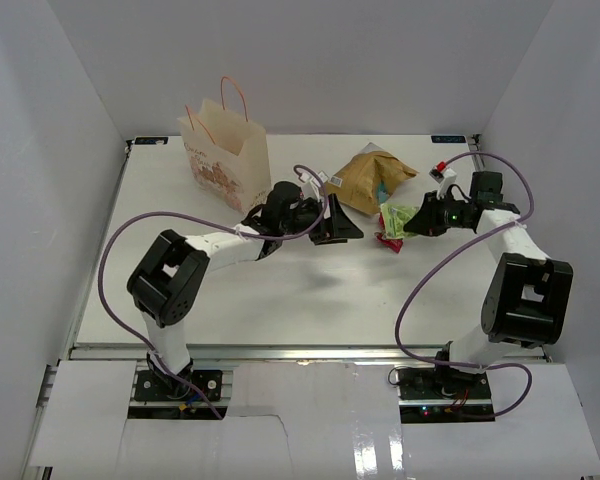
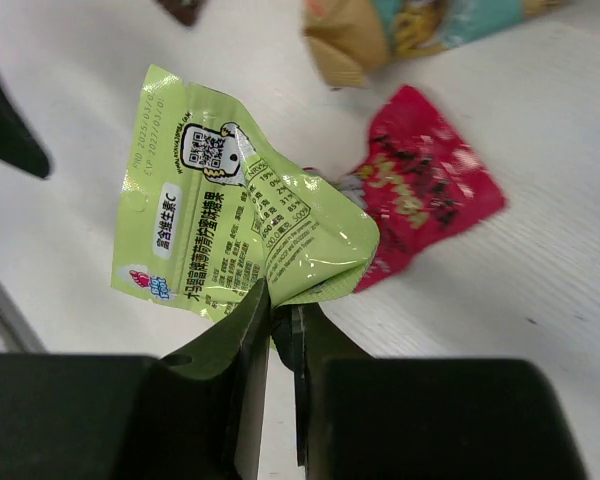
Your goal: Place the snacks into the paper bag
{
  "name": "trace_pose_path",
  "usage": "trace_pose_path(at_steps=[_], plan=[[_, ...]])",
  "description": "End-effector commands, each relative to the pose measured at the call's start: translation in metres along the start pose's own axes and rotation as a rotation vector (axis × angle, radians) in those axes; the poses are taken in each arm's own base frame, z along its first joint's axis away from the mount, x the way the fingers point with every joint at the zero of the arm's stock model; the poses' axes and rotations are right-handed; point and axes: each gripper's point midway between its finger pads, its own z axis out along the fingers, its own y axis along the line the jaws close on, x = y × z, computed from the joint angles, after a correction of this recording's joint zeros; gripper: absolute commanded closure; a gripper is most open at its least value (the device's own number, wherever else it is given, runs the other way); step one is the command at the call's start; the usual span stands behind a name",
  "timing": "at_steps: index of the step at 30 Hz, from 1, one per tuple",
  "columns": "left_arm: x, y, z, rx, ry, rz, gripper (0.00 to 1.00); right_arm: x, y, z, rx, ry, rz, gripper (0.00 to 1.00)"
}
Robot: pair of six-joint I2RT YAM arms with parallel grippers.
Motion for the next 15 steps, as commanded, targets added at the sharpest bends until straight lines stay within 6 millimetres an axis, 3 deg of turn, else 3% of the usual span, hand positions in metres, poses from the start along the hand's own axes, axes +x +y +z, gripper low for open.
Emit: trace_pose_path(at_steps=[1,9,15], plan=[[-0.006,-0.029,0.013,0.093,0.013,0.051,0.12,0.011,0.049,0.002,-0.199,0.012,-0.072,0.92],[-0.001,-0.027,0.027,0.087,0.026,0.037,0.13,0.003,0.091,0.015,-0.291,0.026,-0.145,0.92],[0.002,-0.018,0.027,0.055,0.013,0.030,0.35,-0.008,0.125,0.024,-0.377,0.033,-0.202,0.92]])
